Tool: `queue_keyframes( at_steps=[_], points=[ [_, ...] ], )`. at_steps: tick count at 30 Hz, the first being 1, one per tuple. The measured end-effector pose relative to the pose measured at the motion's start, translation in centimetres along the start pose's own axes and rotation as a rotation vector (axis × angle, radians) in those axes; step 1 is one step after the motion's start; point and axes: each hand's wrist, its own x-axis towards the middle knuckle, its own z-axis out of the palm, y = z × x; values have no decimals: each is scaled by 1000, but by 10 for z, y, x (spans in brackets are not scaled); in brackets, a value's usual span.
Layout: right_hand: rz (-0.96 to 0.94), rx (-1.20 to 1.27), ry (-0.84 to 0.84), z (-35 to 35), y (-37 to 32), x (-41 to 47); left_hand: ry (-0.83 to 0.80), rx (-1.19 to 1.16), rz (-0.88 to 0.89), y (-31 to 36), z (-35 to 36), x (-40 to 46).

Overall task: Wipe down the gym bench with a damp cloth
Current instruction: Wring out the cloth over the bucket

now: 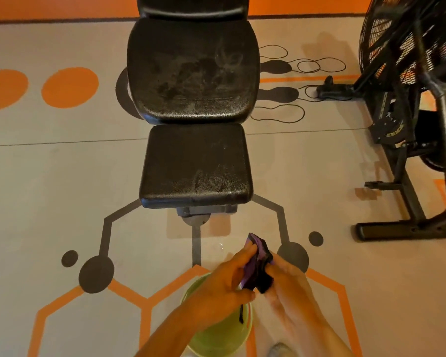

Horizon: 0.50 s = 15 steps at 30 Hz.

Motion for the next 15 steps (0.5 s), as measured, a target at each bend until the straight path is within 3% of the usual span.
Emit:
queue_keyframes(
  at_steps=[2, 5, 8, 11, 15],
  points=[
    [44, -11, -56, -17, 6, 10, 91, 142, 36, -2, 11, -6],
    [66, -55, -65, -36, 13, 14, 254, 132, 44, -14, 29, -7],
    [146, -75, -224, -42, 9, 10, 305, 186, 39, -28, 31, -7],
    [232, -187, -246, -62, 15, 19, 358, 25, 11, -43, 21, -11],
    [267, -314, -91, -89, 28, 33, 495, -357, -108, -71, 19, -13]
  ],
)
